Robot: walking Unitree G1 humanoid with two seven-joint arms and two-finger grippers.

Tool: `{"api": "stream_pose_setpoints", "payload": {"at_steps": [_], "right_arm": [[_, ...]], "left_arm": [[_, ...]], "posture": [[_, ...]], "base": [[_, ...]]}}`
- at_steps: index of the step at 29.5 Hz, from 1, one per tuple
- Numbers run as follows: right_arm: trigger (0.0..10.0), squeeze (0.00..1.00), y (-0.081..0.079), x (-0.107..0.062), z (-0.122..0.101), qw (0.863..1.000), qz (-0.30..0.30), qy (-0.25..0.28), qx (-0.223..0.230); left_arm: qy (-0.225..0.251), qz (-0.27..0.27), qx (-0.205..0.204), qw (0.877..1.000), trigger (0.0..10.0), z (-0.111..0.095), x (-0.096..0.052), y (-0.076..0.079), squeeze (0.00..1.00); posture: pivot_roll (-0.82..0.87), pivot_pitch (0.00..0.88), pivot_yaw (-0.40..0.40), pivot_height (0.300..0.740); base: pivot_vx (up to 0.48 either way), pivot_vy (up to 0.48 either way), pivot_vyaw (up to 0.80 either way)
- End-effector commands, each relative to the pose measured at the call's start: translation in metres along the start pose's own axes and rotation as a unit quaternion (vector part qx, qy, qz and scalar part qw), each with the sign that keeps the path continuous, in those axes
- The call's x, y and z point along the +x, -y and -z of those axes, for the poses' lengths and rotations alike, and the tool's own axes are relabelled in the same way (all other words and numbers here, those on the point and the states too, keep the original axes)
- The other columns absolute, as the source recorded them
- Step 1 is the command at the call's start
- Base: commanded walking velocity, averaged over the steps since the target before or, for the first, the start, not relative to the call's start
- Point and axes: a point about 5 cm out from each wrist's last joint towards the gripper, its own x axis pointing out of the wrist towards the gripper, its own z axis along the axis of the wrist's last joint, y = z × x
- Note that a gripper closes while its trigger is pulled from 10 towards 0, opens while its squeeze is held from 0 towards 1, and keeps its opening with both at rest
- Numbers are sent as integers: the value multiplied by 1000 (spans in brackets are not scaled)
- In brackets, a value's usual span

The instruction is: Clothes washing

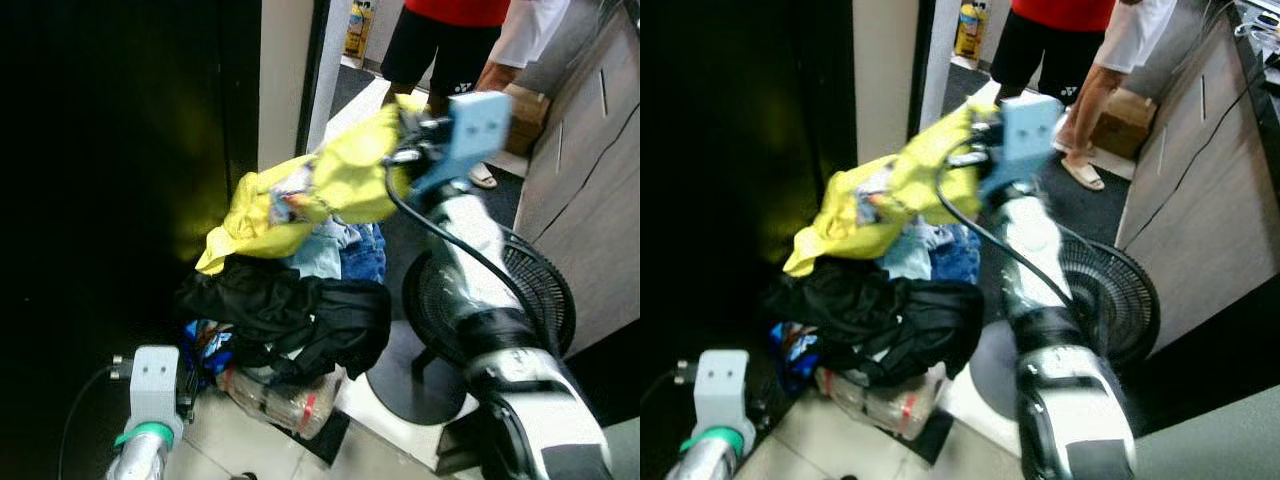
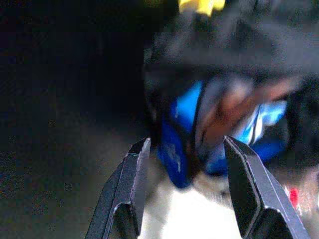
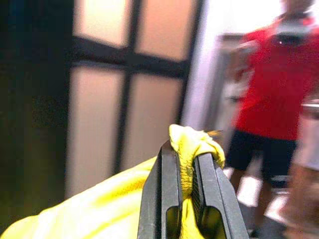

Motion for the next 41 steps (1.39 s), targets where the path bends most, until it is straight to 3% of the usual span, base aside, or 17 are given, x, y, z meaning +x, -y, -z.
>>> {"api": "stream_pose_setpoints", "payload": {"at_steps": [1, 4, 6, 7, 8, 10, 13, 14, 15, 18, 21, 22, 24, 27, 29, 37, 41], "right_arm": [[10000, 0, 10, 1, -15, 999, 21, 29, -16], [10000, 0, 27, -16, -39, 996, 46, 57, -48], [10000, 0, 27, -16, -39, 996, 46, 57, -48], [10000, 0, 34, -21, -45, 993, 83, 67, -46], [10000, 0, 34, -21, -45, 993, 83, 67, -46], [10000, 0, 46, -25, -49, 986, 145, 78, -33], [10000, 0, 52, -29, -51, 982, 170, 81, -32], [10000, 0, 60, -36, -48, 977, 195, 73, -42], [10000, 0, 67, -62, -30, 976, 185, 23, -109], [10000, 0, 68, -71, -22, 977, 173, 0, -125], [10000, 0, 63, -94, -3, 981, 152, -67, -105], [10000, 0, 60, -95, -1, 981, 151, -73, -93], [10000, 0, 60, -95, -1, 981, 151, -73, -93], [10000, 0, 37, -71, -15, 989, 127, -34, -63], [10000, 0, 25, -65, -16, 992, 111, -32, -49], [10000, 0, 23, -65, -10, 992, 115, -47, -35], [10000, 0, 26, -66, -6, 989, 132, -60, -19]], "left_arm": [[-3, 14, -2, 1000, 10000, -1, -1, 5, 0], [63, 38, -5, 997, 10000, -44, 11, 9, 0], [63, 38, -5, 997, 10000, -44, 11, 9, 0], [112, 63, -8, 992, 10000, -78, 19, 16, 0], [112, 63, -8, 992, 10000, -78, 19, 16, 0], [137, 82, -6, 987, 10000, -96, 23, 22, 0], [140, 87, -5, 986, 10000, -99, 24, 24, 0], [145, 91, -5, 985, 10000, -103, 23, 26, 0], [155, 93, -14, 983, 10000, -113, 19, 25, 0], [160, 93, -17, 983, 10000, -117, 17, 24, 0], [187, 87, -28, 978, 10000, -138, 12, 21, 0], [200, 83, -32, 976, 10000, -147, 11, 20, 0], [200, 83, -32, 976, 10000, -147, 11, 20, 0], [269, 63, -26, 961, 10000, -195, 16, 11, 0], [299, 59, -35, 952, 10000, -221, 14, 8, 0], [309, 62, -45, 948, 10000, -230, 13, 12, 0], [306, 66, -48, 948, 10000, -230, 14, 14, 0]], "posture": [[153, 47, -23, 740], [120, 37, 3, 740], [120, 37, 3, 740], [101, 27, 26, 740], [101, 27, 26, 740], [100, 22, 30, 740], [100, 20, 32, 740], [99, 15, 31, 740], [106, 11, 27, 740], [106, 11, 27, 740], [102, 13, 25, 740], [98, 14, 30, 740], [98, 14, 30, 740], [86, 0, 30, 740], [84, 0, 27, 740], [75, 0, 28, 740], [69, 0, 34, 740]], "base": [[0, 0, 0], [0, 0, 0], [0, 0, 0], [0, 0, 0], [0, 0, 0], [0, 0, 0], [0, 0, 0], [0, 0, 0], [0, 0, 0], [0, 0, 0], [0, 0, 0], [0, 0, 0], [0, 0, 0], [0, 0, 0], [0, 0, 0], [0, 0, 0], [0, 0, -800]]}}
